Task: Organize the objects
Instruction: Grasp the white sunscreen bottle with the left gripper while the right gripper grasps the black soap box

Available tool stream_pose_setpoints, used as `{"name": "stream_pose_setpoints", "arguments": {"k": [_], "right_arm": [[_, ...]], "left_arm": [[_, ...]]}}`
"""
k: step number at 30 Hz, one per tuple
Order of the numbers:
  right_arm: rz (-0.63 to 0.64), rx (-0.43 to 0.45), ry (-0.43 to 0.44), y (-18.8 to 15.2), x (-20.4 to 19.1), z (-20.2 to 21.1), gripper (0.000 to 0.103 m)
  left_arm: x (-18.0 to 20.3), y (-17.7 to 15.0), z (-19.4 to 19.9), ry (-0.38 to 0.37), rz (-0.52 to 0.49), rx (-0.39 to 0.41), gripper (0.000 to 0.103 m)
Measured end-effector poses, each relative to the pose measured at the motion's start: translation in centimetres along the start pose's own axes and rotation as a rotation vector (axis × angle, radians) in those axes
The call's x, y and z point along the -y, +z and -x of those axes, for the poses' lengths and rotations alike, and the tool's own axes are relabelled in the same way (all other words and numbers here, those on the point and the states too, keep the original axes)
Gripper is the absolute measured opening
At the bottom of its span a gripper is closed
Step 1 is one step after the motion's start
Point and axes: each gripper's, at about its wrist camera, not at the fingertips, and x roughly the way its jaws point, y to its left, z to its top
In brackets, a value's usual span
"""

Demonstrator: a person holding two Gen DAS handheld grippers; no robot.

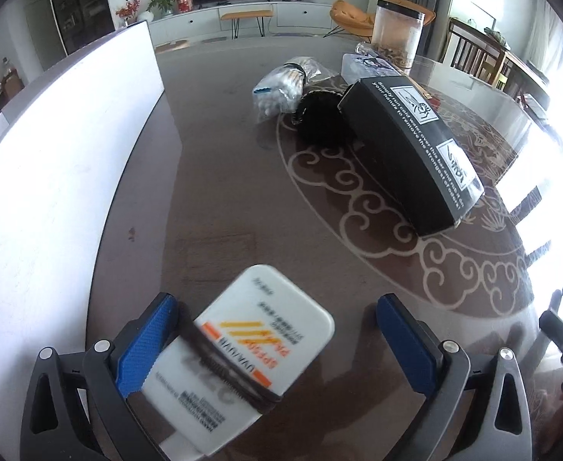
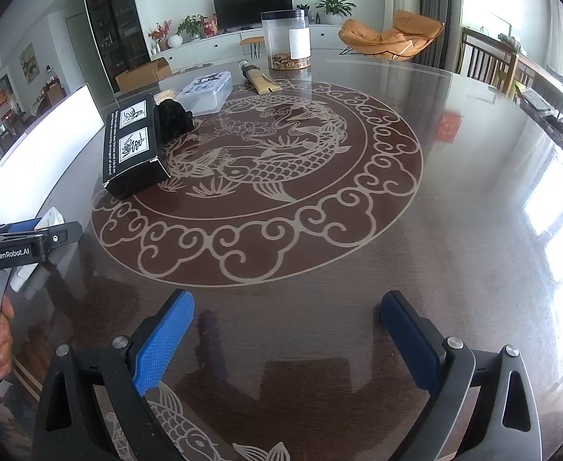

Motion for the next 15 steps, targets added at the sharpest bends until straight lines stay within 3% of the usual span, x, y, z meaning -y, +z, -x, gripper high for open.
{"name": "stream_pose_setpoints", "arguments": {"k": [7, 8, 10, 15], "right_arm": [[-0.010, 0.003, 0.003, 0.0, 0.2, 0.1, 0.098], [-0.008, 0.002, 0.001, 0.0, 0.2, 0.0, 0.098], [-0.006, 0.001, -0.002, 0.0, 0.2, 0.0, 0.098], [0.000, -0.002, -0.009, 0.0, 0.2, 0.0, 0.098]], "left_arm": [[-1.7, -2.1, 1.1, -0.021, -0.033, 0.004, 0.101], [-1.7, -2.5, 1.4, -0.024, -0.048, 0.020, 0.095], [-1.8, -3.2, 2.3, -0.035, -0.060, 0.062, 0.062], [-1.7, -4.7, 3.3, -0.048, -0.035, 0.091, 0.059]]}}
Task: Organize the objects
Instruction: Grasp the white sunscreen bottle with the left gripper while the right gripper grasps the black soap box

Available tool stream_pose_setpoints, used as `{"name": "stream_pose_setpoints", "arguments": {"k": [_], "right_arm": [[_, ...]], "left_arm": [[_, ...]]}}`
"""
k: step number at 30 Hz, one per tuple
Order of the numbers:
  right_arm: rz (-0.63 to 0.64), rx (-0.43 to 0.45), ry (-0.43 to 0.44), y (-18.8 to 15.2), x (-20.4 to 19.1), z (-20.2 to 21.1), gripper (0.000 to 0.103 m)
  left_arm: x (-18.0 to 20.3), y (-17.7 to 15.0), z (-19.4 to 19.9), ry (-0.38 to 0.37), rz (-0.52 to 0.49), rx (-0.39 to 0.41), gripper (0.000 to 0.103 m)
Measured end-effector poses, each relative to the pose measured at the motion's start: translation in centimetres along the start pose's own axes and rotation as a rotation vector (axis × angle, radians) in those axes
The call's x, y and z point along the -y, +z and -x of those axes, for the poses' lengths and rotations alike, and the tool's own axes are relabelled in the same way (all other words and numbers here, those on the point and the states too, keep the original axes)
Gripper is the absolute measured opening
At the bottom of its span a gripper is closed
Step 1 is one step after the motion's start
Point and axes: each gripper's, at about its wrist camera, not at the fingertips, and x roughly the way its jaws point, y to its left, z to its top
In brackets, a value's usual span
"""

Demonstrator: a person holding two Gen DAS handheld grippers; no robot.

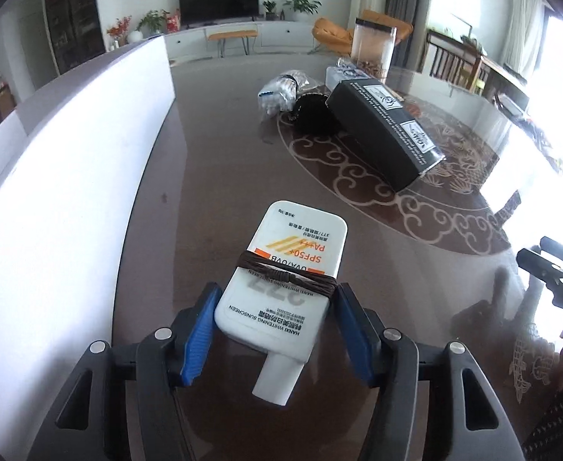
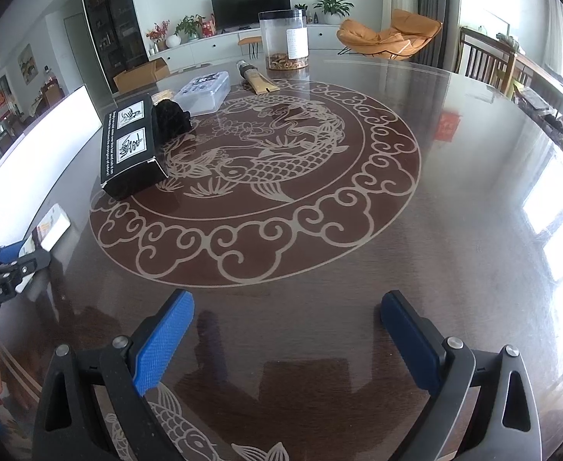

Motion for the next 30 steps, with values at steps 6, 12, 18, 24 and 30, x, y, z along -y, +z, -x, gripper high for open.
{"name": "stream_pose_setpoints", "arguments": {"k": [6, 12, 18, 24, 30], "right_arm": [[0.035, -0.028, -0.038, 0.1, -0.7, -0.4, 0.103], [0.119, -0.082, 0.143, 3.3, -5.9, -1.6, 0.103], [0.278, -0.062, 0.137, 11.3, -13.7, -3.9, 0.103], [0.193, -0.179, 0.165, 13.2, -13.1, -8.0, 0.061], [0.201, -0.158, 0.179, 7.4, -9.6, -4.3, 0.059]], "left_arm": [[0.9, -0.8, 0.7, 0.015, -0.011, 0.015, 0.059], [0.9, -0.7, 0.4, 0.019, -0.013, 0.019, 0.060], [0.9, -0.7, 0.4, 0.019, -0.013, 0.019, 0.060], [0.9, -0.7, 0.4, 0.019, -0.013, 0.019, 0.060], [1.2, -0.7, 0.4, 0.025, -0.018, 0.017, 0.060]]}}
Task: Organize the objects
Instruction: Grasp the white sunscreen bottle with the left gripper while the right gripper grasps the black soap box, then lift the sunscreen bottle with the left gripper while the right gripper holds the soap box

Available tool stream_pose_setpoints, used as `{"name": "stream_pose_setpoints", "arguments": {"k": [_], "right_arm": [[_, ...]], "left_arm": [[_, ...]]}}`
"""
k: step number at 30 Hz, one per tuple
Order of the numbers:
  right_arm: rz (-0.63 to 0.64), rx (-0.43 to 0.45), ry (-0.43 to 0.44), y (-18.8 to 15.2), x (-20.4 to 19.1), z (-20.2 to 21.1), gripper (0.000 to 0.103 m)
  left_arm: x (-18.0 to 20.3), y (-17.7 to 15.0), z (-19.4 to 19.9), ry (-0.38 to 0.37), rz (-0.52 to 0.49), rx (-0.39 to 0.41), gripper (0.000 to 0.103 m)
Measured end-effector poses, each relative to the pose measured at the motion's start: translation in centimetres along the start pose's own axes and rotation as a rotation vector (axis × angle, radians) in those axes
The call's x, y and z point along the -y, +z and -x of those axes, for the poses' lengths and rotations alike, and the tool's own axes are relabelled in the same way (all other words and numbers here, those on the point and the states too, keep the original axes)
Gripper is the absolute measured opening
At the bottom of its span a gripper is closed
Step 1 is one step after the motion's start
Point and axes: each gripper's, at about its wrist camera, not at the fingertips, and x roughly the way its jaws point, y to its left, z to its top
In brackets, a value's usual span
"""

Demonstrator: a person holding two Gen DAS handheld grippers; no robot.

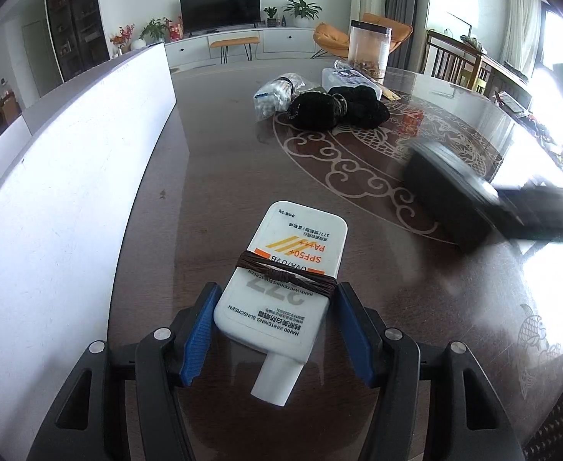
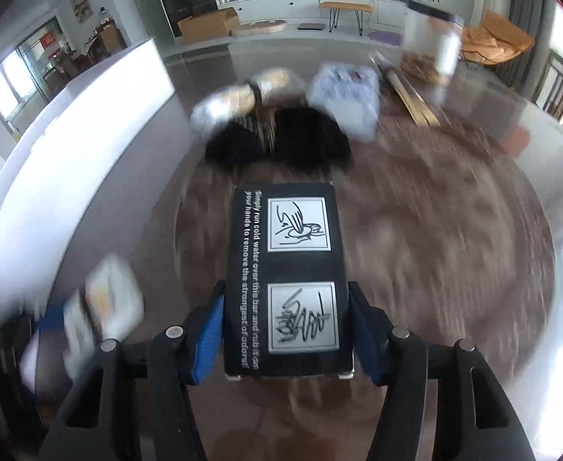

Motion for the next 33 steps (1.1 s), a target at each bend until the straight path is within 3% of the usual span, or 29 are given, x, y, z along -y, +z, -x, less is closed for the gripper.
{"name": "stream_pose_setpoints", "arguments": {"k": [5, 10, 11, 12, 13, 14, 17, 33], "right_arm": [[-0.042, 0.101, -0.098, -9.5, 1.9, 5.1, 0.059], [-0.209, 0.172, -0.223, -12.8, 6.0, 7.8, 0.060], [-0.234, 0.174, -0.228, -12.7, 6.9, 7.8, 0.060], [-0.248, 0.165, -0.219, -12.1, 7.6, 7.6, 0.062], [-0.254, 0.140, -0.212, -11.6, 8.4, 7.1, 0.070], [-0.248, 0.130, -0.218, -11.2, 8.7, 6.8, 0.083], [-0.213, 0.102, -0.257, -10.3, 9.0, 5.8, 0.103], [-0.210, 0.109, -0.262, -10.3, 9.1, 5.3, 0.103]], "left_arm": [[3.5, 0.2, 0.1, -0.062, -0.073, -0.001, 0.060], [8.4, 1.4, -0.7, -0.087, -0.115, -0.002, 0.064], [9.1, 1.8, -1.0, -0.082, -0.113, -0.008, 0.068], [9.3, 2.1, -1.3, -0.074, -0.104, -0.019, 0.083], [9.3, 2.4, -1.7, -0.063, -0.091, -0.035, 0.102], [8.8, 2.7, -2.3, -0.053, -0.062, -0.068, 0.103], [8.0, 3.0, -2.3, -0.056, -0.052, -0.066, 0.103], [8.0, 3.2, -2.4, -0.053, -0.052, -0.063, 0.103]]}}
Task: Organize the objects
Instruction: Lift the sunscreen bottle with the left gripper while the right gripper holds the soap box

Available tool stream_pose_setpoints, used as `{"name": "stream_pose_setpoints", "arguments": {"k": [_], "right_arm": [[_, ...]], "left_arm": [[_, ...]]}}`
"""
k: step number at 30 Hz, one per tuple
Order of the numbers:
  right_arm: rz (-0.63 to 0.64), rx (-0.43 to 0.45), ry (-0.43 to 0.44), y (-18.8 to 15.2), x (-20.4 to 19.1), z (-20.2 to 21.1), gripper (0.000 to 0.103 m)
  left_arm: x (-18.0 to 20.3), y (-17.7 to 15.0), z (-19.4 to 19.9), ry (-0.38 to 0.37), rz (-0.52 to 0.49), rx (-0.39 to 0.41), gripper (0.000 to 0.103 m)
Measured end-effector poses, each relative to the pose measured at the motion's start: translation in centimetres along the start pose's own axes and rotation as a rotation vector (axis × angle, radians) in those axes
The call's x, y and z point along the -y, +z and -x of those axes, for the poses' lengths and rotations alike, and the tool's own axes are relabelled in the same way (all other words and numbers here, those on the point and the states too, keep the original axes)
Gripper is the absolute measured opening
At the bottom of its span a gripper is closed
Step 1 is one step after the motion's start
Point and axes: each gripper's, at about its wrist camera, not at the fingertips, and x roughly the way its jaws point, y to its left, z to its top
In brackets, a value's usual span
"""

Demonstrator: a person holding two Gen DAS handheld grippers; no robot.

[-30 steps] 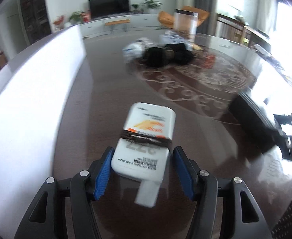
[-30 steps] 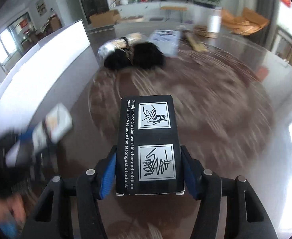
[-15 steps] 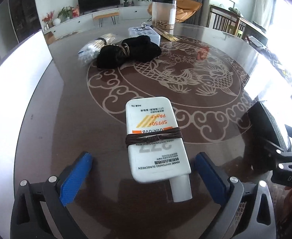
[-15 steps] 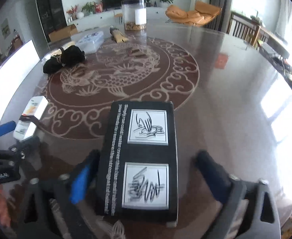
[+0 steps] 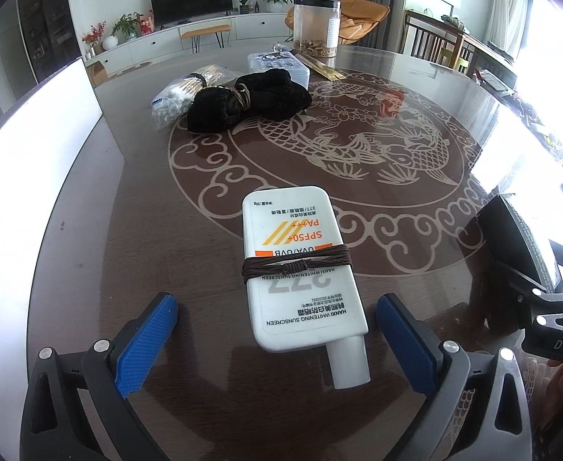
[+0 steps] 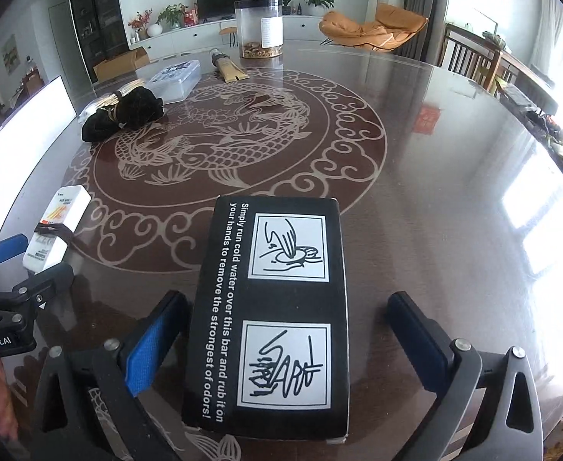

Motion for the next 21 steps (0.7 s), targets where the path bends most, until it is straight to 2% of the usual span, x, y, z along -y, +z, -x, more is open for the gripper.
{"name": "stream_pose_setpoints", "arguments": {"k": [5, 11, 21], "right_arm": [[-0.001, -0.001, -0.003, 0.1, -0.1, -0.1, 0.103], [0.007, -0.002, -0.001, 1.9, -0.2, -1.2, 0.103], [-0.003, 0.021, -0.006, 1.3, -0.3, -1.3, 0.103]], "left_arm": [[0.0, 0.0, 0.0, 0.003, -0.001, 0.001, 0.103], [0.1, -0.1, 0.0, 0.003, -0.001, 0.001, 0.103], [0.2, -0.2, -0.1, 0.004, 0.001, 0.002, 0.103]]}}
